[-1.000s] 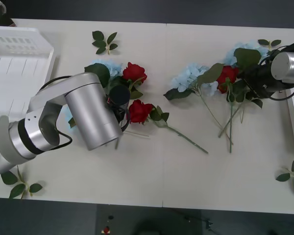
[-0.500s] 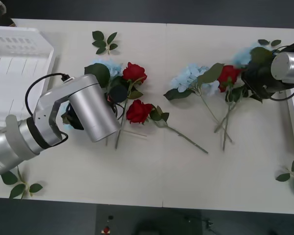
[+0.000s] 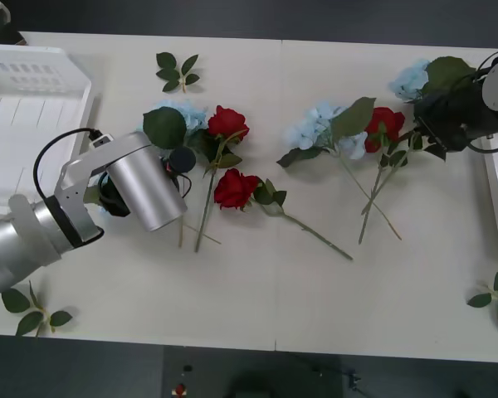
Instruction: Put the red flowers into the right box and the blue flowers into the left box
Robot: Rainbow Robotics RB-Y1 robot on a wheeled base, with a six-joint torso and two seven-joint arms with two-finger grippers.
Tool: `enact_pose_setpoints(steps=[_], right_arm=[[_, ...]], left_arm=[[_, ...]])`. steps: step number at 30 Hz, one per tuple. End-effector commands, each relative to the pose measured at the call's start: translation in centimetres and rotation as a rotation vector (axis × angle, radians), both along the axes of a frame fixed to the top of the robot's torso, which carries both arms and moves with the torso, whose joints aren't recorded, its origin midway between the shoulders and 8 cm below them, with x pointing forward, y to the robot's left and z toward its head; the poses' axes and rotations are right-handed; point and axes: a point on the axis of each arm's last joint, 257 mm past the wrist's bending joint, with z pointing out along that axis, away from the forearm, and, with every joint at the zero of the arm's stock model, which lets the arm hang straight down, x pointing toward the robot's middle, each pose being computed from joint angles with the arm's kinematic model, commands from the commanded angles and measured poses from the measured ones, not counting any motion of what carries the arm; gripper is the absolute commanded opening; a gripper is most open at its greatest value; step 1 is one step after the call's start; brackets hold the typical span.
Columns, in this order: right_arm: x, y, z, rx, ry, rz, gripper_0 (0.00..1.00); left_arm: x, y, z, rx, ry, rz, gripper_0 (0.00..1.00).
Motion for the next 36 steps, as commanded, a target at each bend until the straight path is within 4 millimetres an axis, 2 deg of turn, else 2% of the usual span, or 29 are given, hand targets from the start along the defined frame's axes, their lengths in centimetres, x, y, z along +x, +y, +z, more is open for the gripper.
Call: enact_pose_setpoints(steps=[1,3,4,6,7,9,10,11,12,15,19,22,23,25,26,29,36], right_arm=[[0.2,0.2,2.5,0.0,-0.044,0.051,0.0],[0.0,0.6,2.3,-0.005,-0.044,0.07,0.0],[-0.1,0.7,2.3,-0.009,-0.044,0.075,0.0],[-0.1,0.7,2.1,-0.012,-0.043,0.081,0.0],[-0.2,0.6,1.9,-0.017,-0.041,0.082,0.09],[-0.3,0.4,1.7,-0.024,-0.039,0.084,0.61],[-0.2,0.3,1.7,-0.032,-0.043,0.088,0.81],[-0.3,0.3,1.6,-0.035,-0.043,0.09,0.88],[-0.2,0.3,1.6,-0.04,-0.044,0.095,0.99],[-0.3,0.2,1.5,-0.052,-0.046,0.103,1.0],[-0.1,0.2,1.7,-0.06,-0.052,0.111,1.0],[-0.2,-0.2,1.5,-0.065,-0.049,0.108,1.0],[-0.3,-0.8,1.5,-0.068,-0.046,0.097,1.0],[-0.6,-1.7,1.2,-0.075,-0.029,0.085,1.0],[-1.1,-2.7,0.7,-0.081,-0.006,0.071,1.0],[-2.0,-3.8,-0.2,-0.087,0.03,0.057,1.0],[-3.8,-5.9,-2.9,-0.079,0.091,0.007,1.0]], left_arm=[[1.2,-0.5,1.1,0.084,-0.033,-0.072,0.48],[1.2,-0.6,0.9,0.105,-0.032,-0.09,0.04],[1.1,-0.6,0.9,0.11,-0.031,-0.095,0.0],[1.1,-0.8,0.8,0.114,-0.029,-0.108,0.0],[1.1,-0.9,0.8,0.115,-0.029,-0.112,0.0],[1.1,-1.3,1.2,0.115,-0.032,-0.13,0.0],[1.1,-1.7,1.5,0.114,-0.037,-0.145,0.0],[1.1,-1.9,1.7,0.113,-0.04,-0.154,0.0],[1.2,-2.4,2.4,0.11,-0.052,-0.177,0.0],[1.2,-3.4,4.5,0.108,-0.081,-0.231,0.0],[0.7,-4.2,8.4,0.101,-0.1,-0.32,0.0],[0.1,-3.8,11.0,0.103,-0.102,-0.368,0.0],[-0.3,-3.5,12.6,0.12,-0.107,-0.392,0.0],[-0.7,-2.9,14.0,0.148,-0.11,-0.414,0.0],[-1.0,-2.3,15.2,0.182,-0.117,-0.435,0.0],[-1.1,-0.8,17.2,0.255,-0.136,-0.459,0.0],[-0.3,6.8,23.7,0.614,-0.188,-0.381,0.0]])
